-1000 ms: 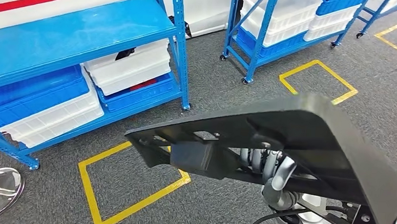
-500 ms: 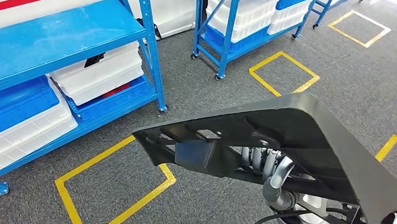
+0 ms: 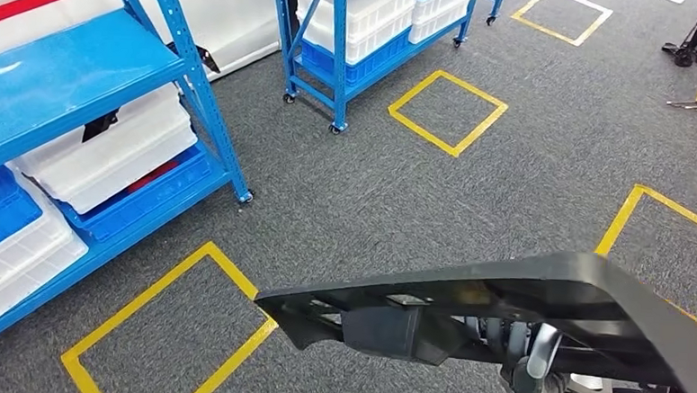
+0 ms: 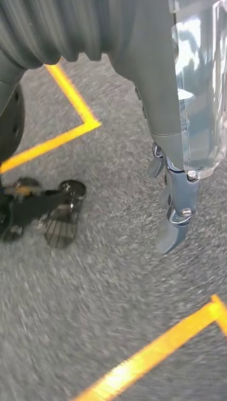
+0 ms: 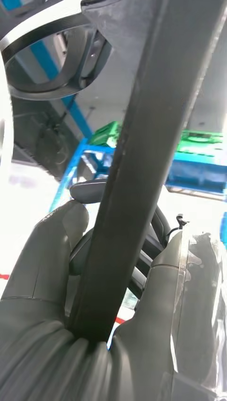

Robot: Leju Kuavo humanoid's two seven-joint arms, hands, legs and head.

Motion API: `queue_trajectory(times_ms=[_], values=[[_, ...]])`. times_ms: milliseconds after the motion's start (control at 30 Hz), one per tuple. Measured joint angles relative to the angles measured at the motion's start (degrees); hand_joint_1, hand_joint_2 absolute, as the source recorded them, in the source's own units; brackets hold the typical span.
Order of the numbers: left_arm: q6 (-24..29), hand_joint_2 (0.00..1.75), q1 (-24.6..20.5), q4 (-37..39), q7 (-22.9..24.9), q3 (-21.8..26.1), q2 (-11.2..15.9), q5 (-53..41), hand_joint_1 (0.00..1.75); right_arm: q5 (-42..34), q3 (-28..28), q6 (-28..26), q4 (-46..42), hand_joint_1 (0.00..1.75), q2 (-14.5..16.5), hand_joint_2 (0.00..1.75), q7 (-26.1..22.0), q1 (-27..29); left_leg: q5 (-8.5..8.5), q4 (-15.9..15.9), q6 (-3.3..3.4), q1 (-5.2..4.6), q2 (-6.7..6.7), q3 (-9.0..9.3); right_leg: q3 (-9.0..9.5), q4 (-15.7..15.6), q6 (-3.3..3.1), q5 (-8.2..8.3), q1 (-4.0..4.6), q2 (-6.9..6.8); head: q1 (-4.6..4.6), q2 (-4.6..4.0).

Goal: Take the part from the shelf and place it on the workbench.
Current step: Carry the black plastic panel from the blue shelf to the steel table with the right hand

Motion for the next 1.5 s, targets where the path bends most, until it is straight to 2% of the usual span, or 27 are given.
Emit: queue_trajectory(times_ms=[67,100,133,200,267,333,367,400,467,533,600,633,667,733,800,833,900,967,1067,1133,1167,1200,1267,1333,1400,1433,1500], values=[[0.0,1.75,0.3,0.0,0.1,0.0,-0.3,-0.1,0.0,-0.6,-0.4,0.5,0.1,1.75,0.0,1.75,0.0,0.6,-3.51,8.0,-0.11,0.05,-1.16,-3.71,-0.13,0.1,-0.24,0.08,0.14,1.15,0.0,0.0],[0.0,1.75,0.5,0.0,0.0,0.0,-0.4,-0.2,0.0,-0.9,-0.7,0.9,0.1,1.75,0.0,1.75,0.0,1.1,-4.07,10.6,-0.08,0.03,-1.32,-4.95,-0.16,0.1,-0.28,0.1,0.23,1.78,0.0,0.0],[-0.1,1.75,0.5,0.0,-0.1,0.0,-0.5,-0.2,0.0,-1.2,-1.0,1.3,0.2,1.75,-0.1,1.75,0.0,1.6,-3.44,10.9,0.04,0.03,-1.42,-5.21,-0.17,0.2,-0.29,0.11,0.29,2.44,0.0,0.0],[-0.3,1.75,0.6,0.0,-0.4,0.0,-0.7,-0.3,0.0,-1.6,-1.7,2.3,0.1,1.75,-0.1,1.75,0.0,2.6,0.59,5.0,0.6,-0.02,-2.25,-2.59,-0.09,0.3,-0.26,0.11,0.35,3.75,0.0,0.0],[-0.3,1.75,0.6,0.0,-0.9,0.0,-0.8,-0.6,0.0,-1.8,-2.6,3.6,-0.1,1.75,-0.1,1.75,0.0,3.4,3.62,-2.8,1.18,-0.04,-4.5,0.89,-0.18,0.5,0.01,0.13,0.44,4.92,0.0,0.0],[-0.4,1.75,0.6,0.0,-1.4,0.0,-0.9,-0.7,0.0,-1.8,-3.5,4.4,-0.4,1.75,-0.1,1.75,0.0,4.0,4.01,-5.8,1.41,-0.21,-5.55,2.21,-0.57,0.6,0.62,0.33,0.27,6.0,0.01,0.0],[-0.4,1.75,0.6,0.0,-1.5,0.0,-1.0,-0.7,0.0,-1.8,-3.9,4.6,-0.5,1.75,-0.1,1.75,0.0,4.3,4.11,-6.1,1.53,-0.23,-5.09,2.32,-0.75,0.5,1.04,0.53,0.15,6.59,0.01,0.0],[-0.4,1.75,0.5,0.0,-1.6,0.0,-1.1,-0.7,0.0,-1.8,-4.3,4.7,-0.6,1.75,-0.1,1.75,0.0,4.6,4.36,-6.4,1.84,-0.18,-4.52,2.4,-0.89,0.6,1.35,0.53,0.05,6.48,0.01,0.0],[-0.5,1.75,0.4,0.0,-2.0,0.0,-1.3,-0.6,0.0,-1.9,-4.8,4.7,-0.8,1.75,0.0,1.75,0.0,4.7,4.87,-7.1,2.55,0.07,-3.27,2.55,-1.98,2.8,1.84,-1.09,0.14,4.25,0.01,0.0],[-0.5,1.75,0.5,0.1,-2.7,0.0,-1.4,-0.5,0.0,-2.2,-5.0,4.5,-0.9,1.75,0.2,1.75,0.0,4.3,5.07,-7.4,2.88,0.1,-1.98,2.55,-4.93,9.2,2.2,-4.9,0.03,1.52,0.02,0.0],[-0.5,1.75,0.6,0.1,-3.1,0.0,-1.4,-0.5,0.0,-2.6,-4.9,3.3,-0.9,1.75,0.3,1.75,0.0,3.9,5.04,-7.4,2.86,0.08,-0.65,2.45,-7.8,15.7,2.64,-7.48,-0.34,0.82,0.02,0.0],[-0.5,1.75,0.5,0.1,-3.1,0.0,-1.4,-0.6,0.0,-2.9,-4.8,1.9,-0.9,1.75,0.3,1.75,0.0,3.4,4.99,-7.3,2.79,0.09,0.0,2.43,-7.95,16.3,2.85,-7.21,-0.56,0.64,0.02,0.0],[-0.6,1.75,0.4,0.1,-3.1,0.0,-1.4,-0.8,0.0,-3.4,-4.6,-0.2,-0.9,1.75,0.1,1.75,0.0,2.6,4.91,-7.3,2.66,0.13,0.61,2.44,-6.99,14.8,3.03,-5.95,-0.77,0.38,0.02,0.0],[-0.9,1.75,0.0,0.0,-2.7,0.0,-1.2,-1.1,0.0,-5.0,-3.1,-6.0,-0.7,1.75,-0.9,1.75,0.0,-0.2,4.57,-6.9,2.1,0.11,1.68,2.47,-2.82,7.2,3.27,-2.62,-0.94,-1.25,0.02,0.0],[-0.9,1.75,-0.6,0.0,-2.3,0.2,-0.7,-1.0,0.0,-6.5,-0.7,-11.6,-0.4,1.75,-2.2,1.75,0.0,-3.4,4.15,-6.3,1.32,-0.14,2.5,2.4,-0.17,1.9,2.8,-1.25,-0.7,-2.59,0.01,0.0],[-0.7,1.75,-0.9,0.0,-2.1,0.4,-0.4,-0.8,0.0,-7.0,0.7,-13.2,-0.2,1.75,-2.8,1.75,0.0,-4.7,4.06,-6.1,0.93,-0.28,2.91,2.4,0.06,1.2,2.4,-1.36,-0.5,-2.71,0.01,0.0],[-0.4,1.75,-1.3,-0.1,-2.1,0.7,0.0,-0.6,0.0,-7.4,2.9,-14.2,0.1,1.75,-3.4,1.75,0.0,-6.1,3.92,-6.0,0.25,-0.15,3.37,2.46,-0.26,1.2,1.49,-1.18,-0.4,-1.65,0.0,0.0],[-0.1,1.75,-1.5,-0.1,-2.2,1.0,0.2,-0.3,0.0,-7.2,4.2,-13.5,0.4,1.75,-3.6,1.75,0.0,-6.8,2.42,-4.2,-0.31,0.18,1.8,1.76,-0.33,1.1,0.72,-0.99,-0.45,-0.79,0.0,0.0],[0.0,1.75,-1.2,-0.2,-2.5,1.6,0.5,-0.1,0.0,-6.0,4.7,-9.4,0.6,1.75,-2.9,1.75,0.0,-6.8,-2.76,6.3,-0.53,0.31,-1.05,-3.11,-0.34,1.0,0.01,-0.94,-0.23,0.57,0.0,0.0],[0.1,1.75,-0.9,-0.2,-2.5,2.0,0.8,-0.3,0.0,-5.6,4.7,-7.6,0.9,1.75,-2.2,1.75,0.0,-6.4,-3.44,11.1,-0.24,0.19,-1.38,-5.8,-0.27,1.1,-0.17,-0.95,0.14,1.9,0.0,0.0],[0.1,1.75,-0.9,-0.2,-2.4,2.2,0.9,-0.5,0.0,-5.7,4.7,-7.6,1.0,1.75,-1.9,1.75,0.0,-6.5,-2.09,10.3,0.11,0.07,-1.5,-5.7,-0.18,1.1,-0.21,-0.96,0.32,2.63,0.0,0.0],[0.1,1.75,-0.8,-0.2,-2.2,2.2,1.1,-0.8,0.0,-6.0,4.7,-8.1,1.1,1.75,-1.8,1.75,0.0,-6.6,0.17,7.1,0.61,-0.1,-1.86,-4.54,-0.04,1.1,-0.23,-0.96,0.49,3.37,0.0,0.0],[0.0,1.75,-0.9,-0.2,-1.7,2.3,1.7,-1.6,0.0,-6.5,4.7,-9.9,1.1,1.75,-1.7,1.75,0.0,-7.2,3.98,-0.7,1.86,-0.36,-4.16,-1.38,0.1,1.1,-0.22,-0.96,0.61,4.63,0.0,0.0],[0.1,1.75,-0.9,-0.3,-1.2,2.4,2.4,-2.2,0.0,-6.8,5.0,-12.1,1.2,1.75,-1.7,1.75,0.0,-7.7,5.0,-4.7,2.54,-0.54,-5.98,0.33,-0.27,1.1,0.15,-0.79,0.27,5.76,0.0,0.0],[0.2,1.75,-1.0,-0.3,-0.9,2.4,3.1,-2.4,0.0,-6.8,5.3,-13.5,1.2,1.75,-1.8,1.75,0.0,-8.0,5.1,-5.7,2.56,-0.64,-5.43,0.75,-0.61,0.9,0.93,-0.42,-0.03,6.92,0.0,0.0],[0.2,1.75,-1.1,-0.4,-0.7,2.4,3.3,-2.5,0.0,-6.8,5.4,-13.8,1.2,1.75,-1.8,1.75,0.0,-8.1,5.41,-6.3,2.57,-0.51,-4.85,0.99,-0.65,0.8,1.26,-0.47,0.01,6.81,0.0,0.0],[0.3,1.75,-1.2,-0.5,-0.6,2.5,3.5,-2.6,0.0,-6.8,5.5,-14.1,1.3,1.75,-1.8,1.75,0.0,-8.6,6.09,-7.7,2.71,-0.17,-3.53,1.54,-1.89,3.5,1.89,-2.41,0.29,4.39,0.01,0.0]])
